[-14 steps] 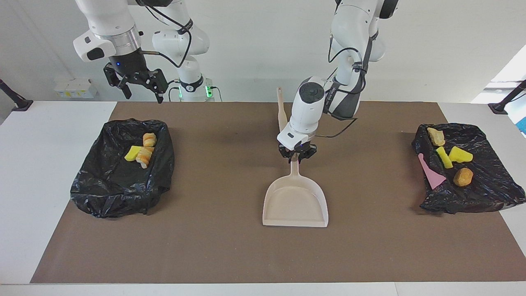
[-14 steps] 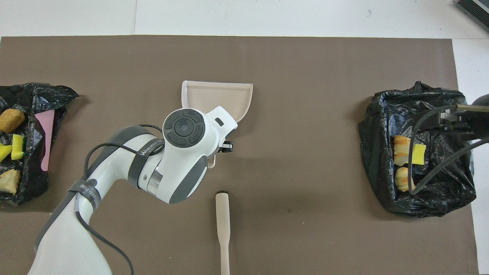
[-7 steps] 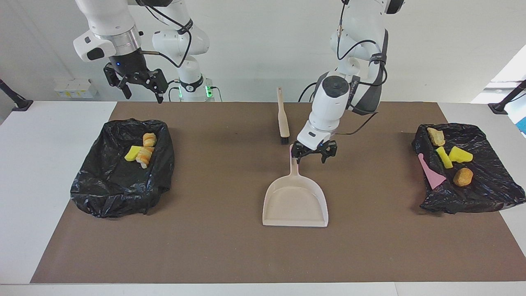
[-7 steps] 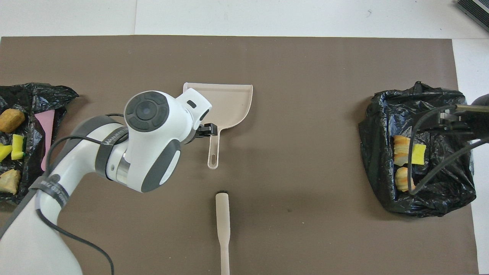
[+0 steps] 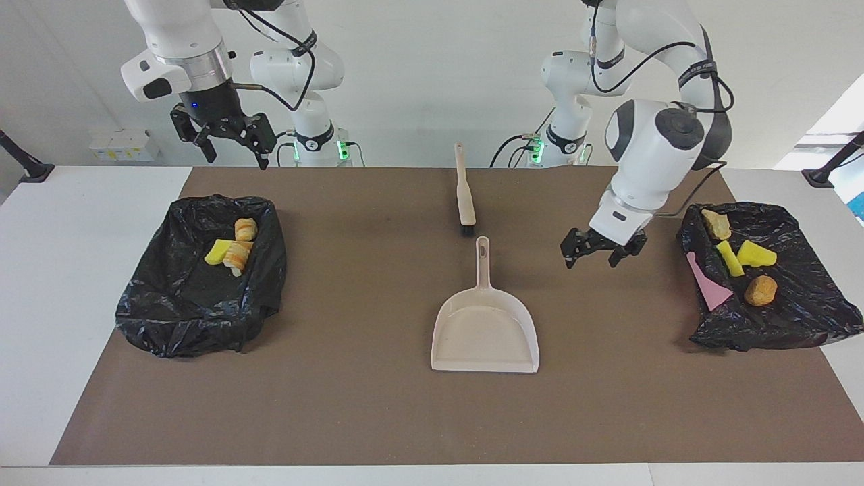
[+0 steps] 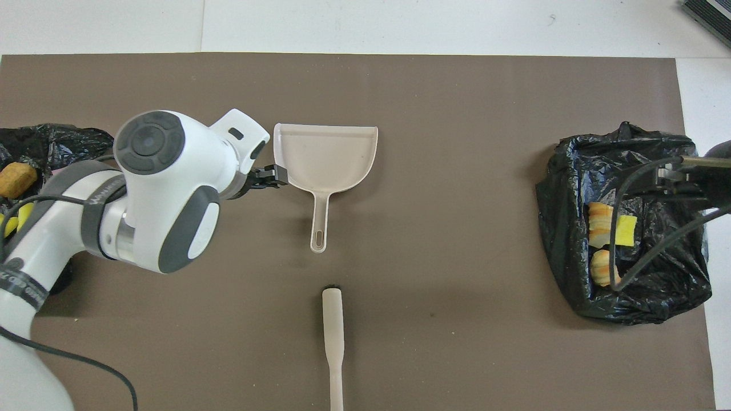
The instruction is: Sweep and dump trash in bin
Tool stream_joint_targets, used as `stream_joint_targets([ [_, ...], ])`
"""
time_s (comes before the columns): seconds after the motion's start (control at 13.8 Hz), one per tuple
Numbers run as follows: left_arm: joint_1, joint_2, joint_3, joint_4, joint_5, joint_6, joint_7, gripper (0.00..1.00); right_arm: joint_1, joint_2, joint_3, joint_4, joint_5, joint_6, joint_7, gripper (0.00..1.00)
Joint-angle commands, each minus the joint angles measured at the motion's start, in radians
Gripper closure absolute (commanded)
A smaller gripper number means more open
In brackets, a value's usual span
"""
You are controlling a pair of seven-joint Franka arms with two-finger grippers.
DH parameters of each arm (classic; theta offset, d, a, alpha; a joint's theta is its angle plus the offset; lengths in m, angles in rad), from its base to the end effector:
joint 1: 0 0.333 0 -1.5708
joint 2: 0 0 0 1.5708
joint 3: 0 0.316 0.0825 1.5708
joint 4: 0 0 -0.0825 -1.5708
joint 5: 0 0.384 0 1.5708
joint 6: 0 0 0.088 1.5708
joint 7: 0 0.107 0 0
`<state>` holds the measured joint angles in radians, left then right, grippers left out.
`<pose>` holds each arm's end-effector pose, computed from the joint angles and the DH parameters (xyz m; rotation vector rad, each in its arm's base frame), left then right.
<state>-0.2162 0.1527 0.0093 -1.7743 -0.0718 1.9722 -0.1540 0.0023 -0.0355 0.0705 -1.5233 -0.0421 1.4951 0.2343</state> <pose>0.5970 -0.1303 0.4734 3.0686 -0.0406 0.0503 0.5347 0.0350 0.6595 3.0882 -0.2552 0.0216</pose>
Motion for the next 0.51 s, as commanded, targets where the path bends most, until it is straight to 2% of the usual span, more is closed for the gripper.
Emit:
stream_joint_targets([
  [0.0, 0.072, -0.045, -0.002, 0.009, -0.02, -0.076, 0.124, 0.0, -0.018, -0.017, 0.005, -0.021, 0.024, 0.022, -0.036, 0.0],
  [0.22, 0.139, -0.073, 0.001, 0.019, -0.01, -0.108, 0.227, 0.0, -0.016, -0.017, 0.006, -0.021, 0.024, 0.022, -0.035, 0.0],
  [0.43, 0.161, -0.087, 0.008, 0.032, -0.003, -0.118, 0.235, 0.0, -0.016, -0.017, 0.005, -0.021, 0.024, 0.022, -0.035, 0.0],
])
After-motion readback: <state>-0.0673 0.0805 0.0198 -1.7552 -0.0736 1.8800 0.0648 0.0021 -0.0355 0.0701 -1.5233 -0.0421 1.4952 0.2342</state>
